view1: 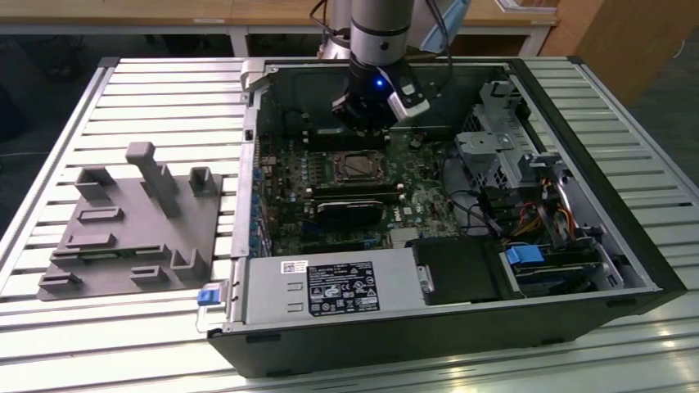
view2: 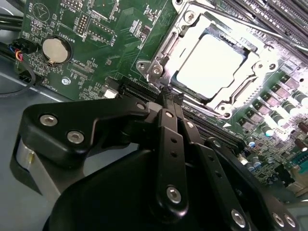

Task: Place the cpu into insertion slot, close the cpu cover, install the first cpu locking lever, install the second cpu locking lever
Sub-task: 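Install the first cpu locking lever, then install the second cpu locking lever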

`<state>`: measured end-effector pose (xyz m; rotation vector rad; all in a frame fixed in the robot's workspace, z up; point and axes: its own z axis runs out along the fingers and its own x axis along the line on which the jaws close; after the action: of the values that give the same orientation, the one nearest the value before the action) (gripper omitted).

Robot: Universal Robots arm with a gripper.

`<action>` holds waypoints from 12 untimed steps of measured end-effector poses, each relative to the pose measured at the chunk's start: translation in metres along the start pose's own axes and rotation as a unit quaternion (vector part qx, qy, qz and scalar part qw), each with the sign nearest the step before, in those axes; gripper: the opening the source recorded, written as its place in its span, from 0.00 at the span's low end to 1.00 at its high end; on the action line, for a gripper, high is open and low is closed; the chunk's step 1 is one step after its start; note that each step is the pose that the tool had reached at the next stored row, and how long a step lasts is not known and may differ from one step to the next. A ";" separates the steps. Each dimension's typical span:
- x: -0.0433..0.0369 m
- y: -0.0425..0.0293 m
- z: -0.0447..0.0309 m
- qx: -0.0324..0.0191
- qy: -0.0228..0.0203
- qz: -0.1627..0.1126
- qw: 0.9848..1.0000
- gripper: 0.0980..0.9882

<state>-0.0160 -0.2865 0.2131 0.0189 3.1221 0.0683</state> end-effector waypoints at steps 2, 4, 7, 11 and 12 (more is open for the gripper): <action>-0.0001 -0.0005 0.0000 0.000 0.000 0.000 1.000 0.03; -0.0003 -0.0009 0.0000 0.000 0.000 0.000 1.000 0.03; -0.0004 -0.0016 0.0000 0.000 0.000 0.000 1.000 0.03; -0.0005 -0.0028 -0.0001 0.000 0.000 0.000 1.000 0.03; -0.0005 -0.0031 -0.0001 0.000 0.000 0.000 1.000 0.03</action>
<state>-0.0155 -0.2896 0.2130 0.0188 3.1221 0.0682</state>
